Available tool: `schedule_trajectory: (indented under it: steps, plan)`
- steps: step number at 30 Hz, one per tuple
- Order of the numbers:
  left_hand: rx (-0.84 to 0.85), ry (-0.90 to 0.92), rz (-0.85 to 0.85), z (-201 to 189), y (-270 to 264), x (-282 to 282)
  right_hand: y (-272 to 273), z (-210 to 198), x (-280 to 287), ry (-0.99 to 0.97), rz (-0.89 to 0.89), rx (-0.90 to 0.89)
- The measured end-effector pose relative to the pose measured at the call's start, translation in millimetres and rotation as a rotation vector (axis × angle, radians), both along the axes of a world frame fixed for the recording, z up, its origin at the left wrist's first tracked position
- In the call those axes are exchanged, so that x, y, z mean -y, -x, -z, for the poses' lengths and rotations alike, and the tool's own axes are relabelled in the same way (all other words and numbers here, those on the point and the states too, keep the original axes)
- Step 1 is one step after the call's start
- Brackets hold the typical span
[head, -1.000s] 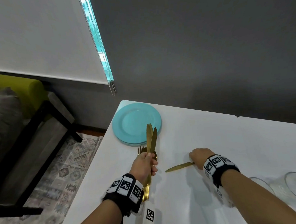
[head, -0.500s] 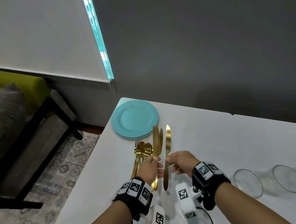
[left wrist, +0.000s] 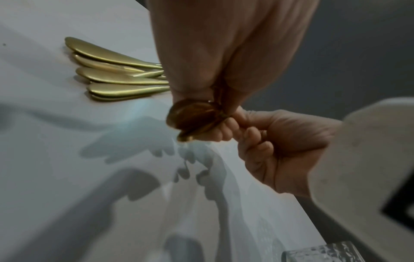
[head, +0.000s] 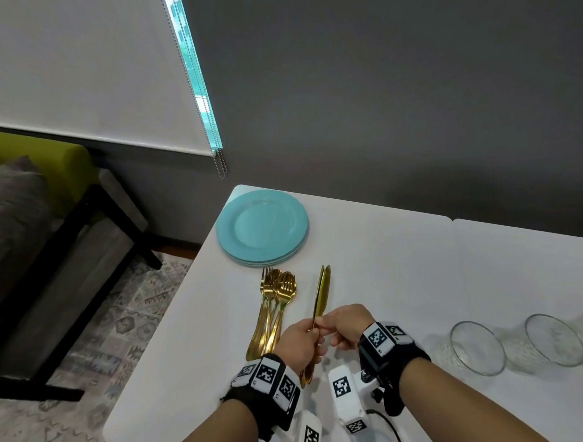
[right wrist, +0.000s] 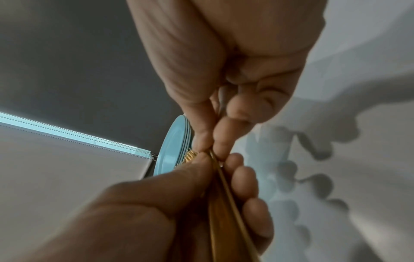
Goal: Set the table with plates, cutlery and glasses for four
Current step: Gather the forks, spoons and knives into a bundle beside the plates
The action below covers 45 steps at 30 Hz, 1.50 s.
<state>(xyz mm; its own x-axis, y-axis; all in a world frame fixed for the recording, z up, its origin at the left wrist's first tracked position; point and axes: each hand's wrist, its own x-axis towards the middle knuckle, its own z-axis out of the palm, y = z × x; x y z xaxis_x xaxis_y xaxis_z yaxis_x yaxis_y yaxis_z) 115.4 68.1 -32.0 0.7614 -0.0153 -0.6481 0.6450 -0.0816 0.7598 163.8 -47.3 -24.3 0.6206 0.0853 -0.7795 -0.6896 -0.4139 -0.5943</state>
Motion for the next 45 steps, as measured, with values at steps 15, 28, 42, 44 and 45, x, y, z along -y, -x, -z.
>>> schedule_trajectory:
  steps: [15, 28, 42, 44, 45]
  plan:
    - [0.02, -0.54, 0.036, 30.5, -8.7, -13.0, -5.7, 12.4, -29.5, 0.069, -0.037, -0.169]
    - [0.081, -0.817, 0.254, 21.4, -20.3, -12.3, -16.7, 26.2, -32.1, 0.02, 0.096, -0.162]
    - [0.127, -0.97, 0.47, 19.9, -31.0, -21.3, -23.9, 31.6, -37.9, 0.018, 0.053, -0.135]
    - [0.13, -1.001, 0.477, 19.5, -30.1, -24.5, -24.6, 32.8, -39.2, 0.009, 0.047, -0.113]
    - [0.13, -1.006, 0.472, 19.7, -30.0, -26.2, -24.5, 33.0, -39.7, 0.003, 0.042, -0.107]
